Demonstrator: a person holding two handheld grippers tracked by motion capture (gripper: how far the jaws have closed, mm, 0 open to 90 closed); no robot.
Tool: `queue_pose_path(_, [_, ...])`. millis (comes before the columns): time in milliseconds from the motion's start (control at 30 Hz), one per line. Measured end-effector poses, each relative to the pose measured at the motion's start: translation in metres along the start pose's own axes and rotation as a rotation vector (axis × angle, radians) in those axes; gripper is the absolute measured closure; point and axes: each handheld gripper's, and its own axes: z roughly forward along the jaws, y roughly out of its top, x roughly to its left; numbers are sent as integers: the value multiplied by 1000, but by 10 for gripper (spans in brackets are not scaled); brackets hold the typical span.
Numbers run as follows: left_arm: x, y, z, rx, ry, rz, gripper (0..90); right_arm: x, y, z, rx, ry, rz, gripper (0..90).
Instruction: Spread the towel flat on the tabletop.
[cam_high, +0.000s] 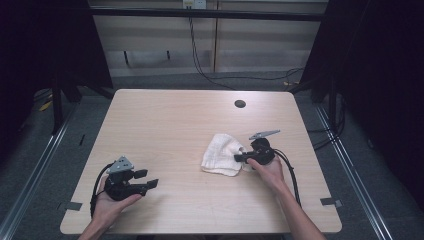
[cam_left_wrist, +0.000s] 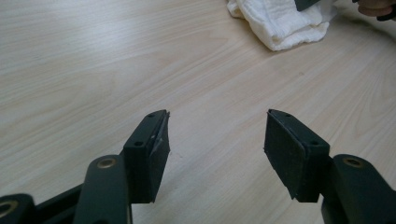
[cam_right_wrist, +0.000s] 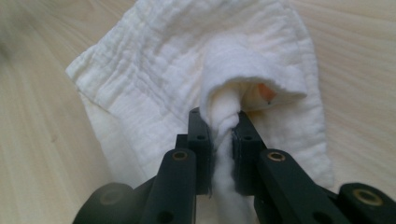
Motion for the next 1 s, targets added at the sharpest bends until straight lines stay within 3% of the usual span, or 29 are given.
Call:
queue_pose_path(133, [-4,2,1,-3,-4,6,449,12,-1,3,13,25,6,815])
queue_pose_path(233, [-6,3,-1,-6,-28,36,543,26,-1,5,33,18,-24,814])
queue_pose_path(300, [-8,2,-1,0,-46,58,594,41,0,8,31,48,-49,813])
queue_pose_path(333, [-8,2,-1,0,-46,58,608,41,0,8,31,48,-49,813])
queue_pose_path(367, [-9,2,-1,-5,-54,59,614,50,0,11,37,63,-61,811])
queue_pose_path(533, [-8,5,-2,-39,-64,39,619,66,2,17,32,99,-80,796])
queue_pose_path(600, [-9,7,0,-42,-66,49,634,73,2,21,42,95,-102,771])
queue_pose_path(767, [-18,10,6,-17,-89,86,710,75,2,24,58,92,-112,545])
queue_pose_path(867, [-26,15,9,-3,-110,103,757,72,4,9,25,80,-114,480])
queue_pose_path(933, [-32,22,15,5,-135,119,767,70,6,-4,-1,66,-124,472])
queue_pose_path(967, [-35,25,18,7,-142,126,770,69,6,-17,-31,52,-136,526])
queue_pose_path(1000, [-38,28,21,10,-147,131,770,69,6,-17,-31,52,-136,526])
